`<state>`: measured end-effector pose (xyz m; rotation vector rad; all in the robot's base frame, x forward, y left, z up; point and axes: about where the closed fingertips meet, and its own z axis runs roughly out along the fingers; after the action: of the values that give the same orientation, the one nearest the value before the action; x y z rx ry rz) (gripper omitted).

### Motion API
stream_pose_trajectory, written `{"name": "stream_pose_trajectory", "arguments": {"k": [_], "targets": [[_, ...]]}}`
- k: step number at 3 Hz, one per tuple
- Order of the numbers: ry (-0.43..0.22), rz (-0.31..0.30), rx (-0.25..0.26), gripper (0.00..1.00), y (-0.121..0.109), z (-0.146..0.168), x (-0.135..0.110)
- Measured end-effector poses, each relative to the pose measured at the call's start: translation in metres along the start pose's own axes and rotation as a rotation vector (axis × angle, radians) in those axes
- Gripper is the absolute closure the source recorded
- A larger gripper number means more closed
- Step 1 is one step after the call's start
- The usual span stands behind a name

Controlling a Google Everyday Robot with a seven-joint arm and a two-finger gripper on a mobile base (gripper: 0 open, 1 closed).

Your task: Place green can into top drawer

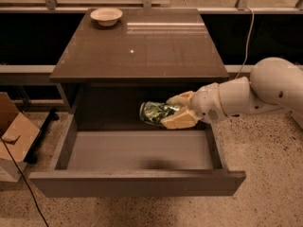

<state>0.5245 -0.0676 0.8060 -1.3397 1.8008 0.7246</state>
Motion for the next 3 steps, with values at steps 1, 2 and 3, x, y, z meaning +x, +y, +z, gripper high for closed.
{"name": "stream_pose_trajectory", "arguments": {"k": [1, 2, 3], "targets": [[-0.009, 0.069, 0.017, 1.0, 0.002, 0.021, 0.031], [-0.034, 0.151, 0.06, 1.0, -0.004, 0.053, 0.07], [-0.036, 0.195, 0.085, 1.0, 0.004, 0.075, 0.098]]}}
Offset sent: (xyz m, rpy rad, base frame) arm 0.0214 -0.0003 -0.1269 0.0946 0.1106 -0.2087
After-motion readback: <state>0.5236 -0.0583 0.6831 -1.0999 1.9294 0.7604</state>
